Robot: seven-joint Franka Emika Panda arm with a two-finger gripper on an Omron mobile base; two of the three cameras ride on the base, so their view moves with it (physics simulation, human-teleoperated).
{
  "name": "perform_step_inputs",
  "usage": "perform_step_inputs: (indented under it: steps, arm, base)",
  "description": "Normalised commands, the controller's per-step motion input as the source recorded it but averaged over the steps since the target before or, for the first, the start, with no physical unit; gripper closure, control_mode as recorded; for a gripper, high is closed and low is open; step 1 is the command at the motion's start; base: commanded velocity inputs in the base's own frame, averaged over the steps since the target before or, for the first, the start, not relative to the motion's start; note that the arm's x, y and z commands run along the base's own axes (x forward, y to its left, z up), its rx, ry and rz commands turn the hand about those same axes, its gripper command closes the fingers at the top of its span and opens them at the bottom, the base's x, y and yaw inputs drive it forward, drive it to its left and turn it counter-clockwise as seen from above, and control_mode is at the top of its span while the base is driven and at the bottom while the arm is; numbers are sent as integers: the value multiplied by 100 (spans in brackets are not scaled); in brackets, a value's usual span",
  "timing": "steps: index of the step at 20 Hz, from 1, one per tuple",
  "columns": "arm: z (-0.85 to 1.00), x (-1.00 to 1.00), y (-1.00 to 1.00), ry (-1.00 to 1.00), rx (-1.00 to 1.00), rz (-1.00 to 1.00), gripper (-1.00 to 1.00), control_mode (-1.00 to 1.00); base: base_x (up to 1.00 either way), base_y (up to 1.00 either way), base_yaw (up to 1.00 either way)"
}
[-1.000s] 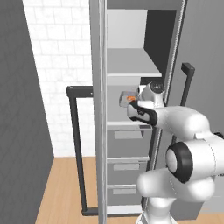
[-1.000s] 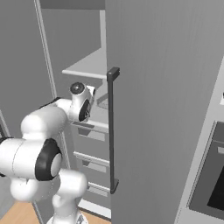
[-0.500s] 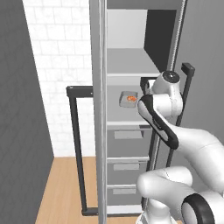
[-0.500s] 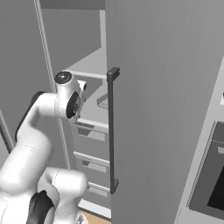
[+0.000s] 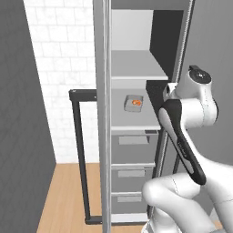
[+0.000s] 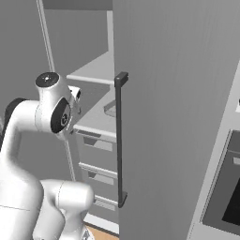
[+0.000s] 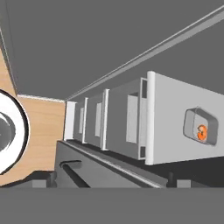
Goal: Take the meat container that has the shrimp and place it on the second highest rack of the freezer. Then take the vegetable container that has the eggplant and carrot and place it on the highest rack of the freezer.
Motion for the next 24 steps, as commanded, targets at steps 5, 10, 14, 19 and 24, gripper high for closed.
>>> perform_step_inputs:
  steps: [5,10,14,19,24]
  arm:
    - [25,-86,0,0,0,0,-100,-100]
    - [63,-9,0,2,0,0,-100,-100]
    - [54,-22,0,6,0,0,-100,-100]
    - [11,-27,0,1,0,0,-100,100]
    - [0,0,0,0,0,0,-100,100]
  base:
    - [0,0,0]
    - [0,0,0]
    - [0,0,0]
    - [-60,-16,-2]
    - [-100,-73,-21]
